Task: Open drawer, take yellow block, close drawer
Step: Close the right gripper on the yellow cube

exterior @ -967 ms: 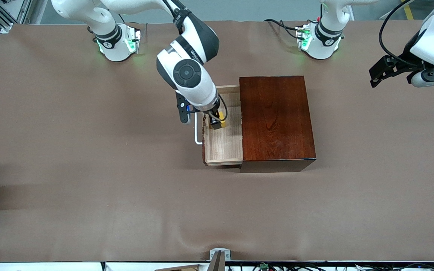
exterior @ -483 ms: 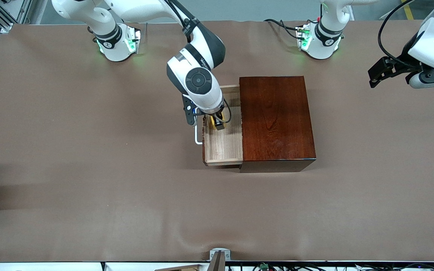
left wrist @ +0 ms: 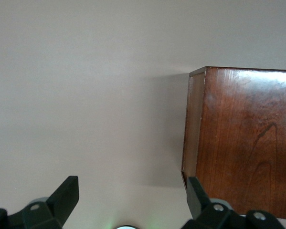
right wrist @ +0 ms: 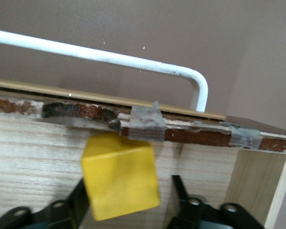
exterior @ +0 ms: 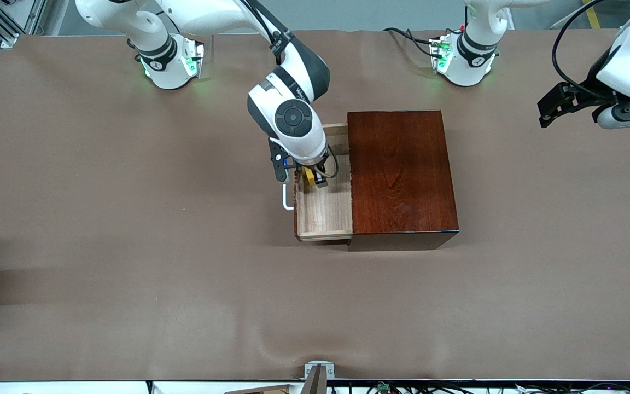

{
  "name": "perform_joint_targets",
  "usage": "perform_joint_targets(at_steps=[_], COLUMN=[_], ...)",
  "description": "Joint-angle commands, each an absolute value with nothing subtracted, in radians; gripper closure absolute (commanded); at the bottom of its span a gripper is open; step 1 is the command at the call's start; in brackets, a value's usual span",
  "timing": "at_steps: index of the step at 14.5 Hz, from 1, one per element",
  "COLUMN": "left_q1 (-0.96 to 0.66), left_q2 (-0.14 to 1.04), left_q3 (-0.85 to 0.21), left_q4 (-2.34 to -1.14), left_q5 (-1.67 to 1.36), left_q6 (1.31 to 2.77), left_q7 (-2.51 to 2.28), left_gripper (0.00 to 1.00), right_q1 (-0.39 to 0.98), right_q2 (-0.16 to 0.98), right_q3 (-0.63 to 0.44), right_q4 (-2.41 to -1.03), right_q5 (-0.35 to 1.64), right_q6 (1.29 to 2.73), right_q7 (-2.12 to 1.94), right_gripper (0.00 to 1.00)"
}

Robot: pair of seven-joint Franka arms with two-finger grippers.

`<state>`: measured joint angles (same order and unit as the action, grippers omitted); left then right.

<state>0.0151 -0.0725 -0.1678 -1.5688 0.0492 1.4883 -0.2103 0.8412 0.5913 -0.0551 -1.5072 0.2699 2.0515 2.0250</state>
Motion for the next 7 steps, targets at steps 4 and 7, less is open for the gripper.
perform_joint_targets(at_steps=[4,7], left_q1=[0.041,0.040], left_q2=[-0.092,-0.092], left_q3=[-0.173,-0.175], left_q4=[-1.575,-1.568], left_q5=[0.028,0.028], left_q6=[1.476,1.473], left_q7=[-0.169,-0.167], left_gripper=[0.00,0.00], right_q1=[0.853,0.848], right_q2=[0.586,0.584], right_q3=[-0.067,-0.067], right_q4=[-1.502,-1.479], right_q5=[0.238,0.238], right_q6=[2.051,2.045], right_q7=[2.071,2.071], right_gripper=[0.89,0.90])
